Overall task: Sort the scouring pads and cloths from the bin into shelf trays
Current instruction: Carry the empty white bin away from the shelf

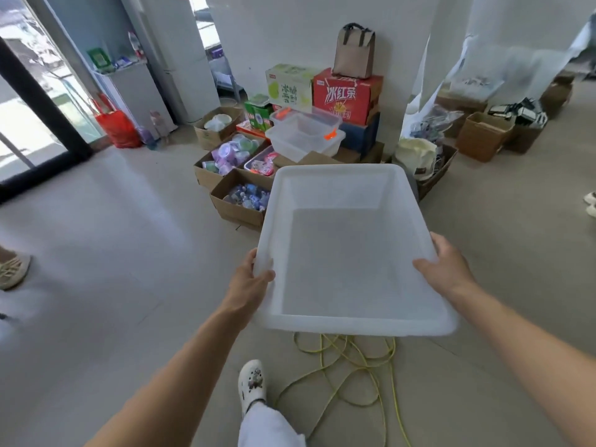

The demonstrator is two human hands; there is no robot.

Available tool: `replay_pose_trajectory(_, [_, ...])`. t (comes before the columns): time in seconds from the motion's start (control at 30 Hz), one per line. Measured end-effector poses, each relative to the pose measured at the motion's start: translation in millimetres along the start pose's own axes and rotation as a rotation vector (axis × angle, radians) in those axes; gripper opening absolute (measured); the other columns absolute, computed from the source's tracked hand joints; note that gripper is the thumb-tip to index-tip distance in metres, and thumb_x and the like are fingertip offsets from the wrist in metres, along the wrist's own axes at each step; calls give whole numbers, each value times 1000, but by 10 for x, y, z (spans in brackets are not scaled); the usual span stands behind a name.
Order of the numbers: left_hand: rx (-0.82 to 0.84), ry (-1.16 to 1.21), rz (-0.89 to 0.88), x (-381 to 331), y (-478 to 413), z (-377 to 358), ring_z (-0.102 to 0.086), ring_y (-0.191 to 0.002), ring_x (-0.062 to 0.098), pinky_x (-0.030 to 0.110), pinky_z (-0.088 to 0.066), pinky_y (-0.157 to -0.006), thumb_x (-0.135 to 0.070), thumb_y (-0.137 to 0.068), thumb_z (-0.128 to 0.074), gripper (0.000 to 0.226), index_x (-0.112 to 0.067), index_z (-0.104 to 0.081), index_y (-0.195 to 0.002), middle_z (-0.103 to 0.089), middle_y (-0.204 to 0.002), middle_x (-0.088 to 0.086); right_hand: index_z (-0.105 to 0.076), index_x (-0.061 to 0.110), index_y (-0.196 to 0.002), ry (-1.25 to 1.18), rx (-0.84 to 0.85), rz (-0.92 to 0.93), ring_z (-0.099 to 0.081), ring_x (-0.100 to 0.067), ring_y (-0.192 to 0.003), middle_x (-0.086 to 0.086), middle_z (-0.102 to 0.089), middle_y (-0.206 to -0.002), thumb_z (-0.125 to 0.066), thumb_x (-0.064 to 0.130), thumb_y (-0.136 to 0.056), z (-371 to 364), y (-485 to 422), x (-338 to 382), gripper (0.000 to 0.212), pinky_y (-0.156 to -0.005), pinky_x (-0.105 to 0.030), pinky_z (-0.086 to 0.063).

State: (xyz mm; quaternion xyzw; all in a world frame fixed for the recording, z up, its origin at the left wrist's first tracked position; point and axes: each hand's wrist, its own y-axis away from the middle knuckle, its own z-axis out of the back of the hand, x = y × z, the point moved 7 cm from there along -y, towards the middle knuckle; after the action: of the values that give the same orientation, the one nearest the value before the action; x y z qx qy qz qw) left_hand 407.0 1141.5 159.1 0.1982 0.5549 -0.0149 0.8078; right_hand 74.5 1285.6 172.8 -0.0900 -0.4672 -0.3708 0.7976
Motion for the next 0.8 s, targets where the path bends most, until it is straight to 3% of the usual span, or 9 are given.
replay_pose_trajectory(0.13, [113, -97, -6, -183, -1279, 482, -61, -92, 17, 38, -49, -90, -10, -93, -56, 44, -32, -47, -129, -61, -110, -2, -43, 20, -139, -63, -71, -93, -59, -26, -98, -2, -60, -112, -60, 7, -86, -748, -640, 405, 57, -83, -34, -47])
replay_pose_trajectory(0.27, [174, -146, 14, -366, -2184, 867, -58, -89, 10, 35, -44, -85, -10, -94, -55, 41, -33, -45, -127, -58, -108, -6, -42, 19, -140, -78, -91, -150, -56, -23, -95, -1, -58, -112, -59, 5, -86, -1300, -1048, 845, 58, -78, -30, -42])
replay_pose_trajectory(0.37, [215, -183, -19, -444, -2780, 1055, -61, -88, 13, 35, -50, -84, -3, -91, -55, 42, -27, -49, -126, -62, -112, 1, -42, 20, -140, -72, -113, -186, -56, -22, -93, 0, -58, -110, -57, 4, -86, -1620, -1330, 1151, 58, -77, -29, -42])
replay_pose_trajectory(0.5, [249, -171, -14, -507, -3498, 1081, -62, -92, 17, 39, -53, -88, -3, -88, -56, 46, -31, -50, -124, -63, -110, -2, -43, 19, -139, -70, -133, -236, -58, -24, -95, 0, -58, -108, -56, 3, -85, -1879, -1835, 1359, 58, -81, -34, -47])
replay_pose_trajectory(0.67, [258, -162, -36, -666, -4395, 988, -61, -91, 13, 31, -48, -79, -4, -87, -57, 46, -28, -50, -125, -62, -106, -5, -44, 19, -135, -94, -163, -252, -58, -25, -95, -1, -59, -110, -55, 1, -85, -2114, -2601, 1544, 55, -80, -33, -46])
replay_pose_trajectory(0.8, [252, -212, -56, -846, -5203, 790, -62, -97, 20, 42, -52, -91, -18, -81, -59, 50, -29, -50, -129, -64, -111, -4, -46, 14, -126, -104, -182, -308, -59, -26, -92, -3, -60, -106, -57, 7, -87, -2268, -3364, 1568, 41, -72, -31, -45])
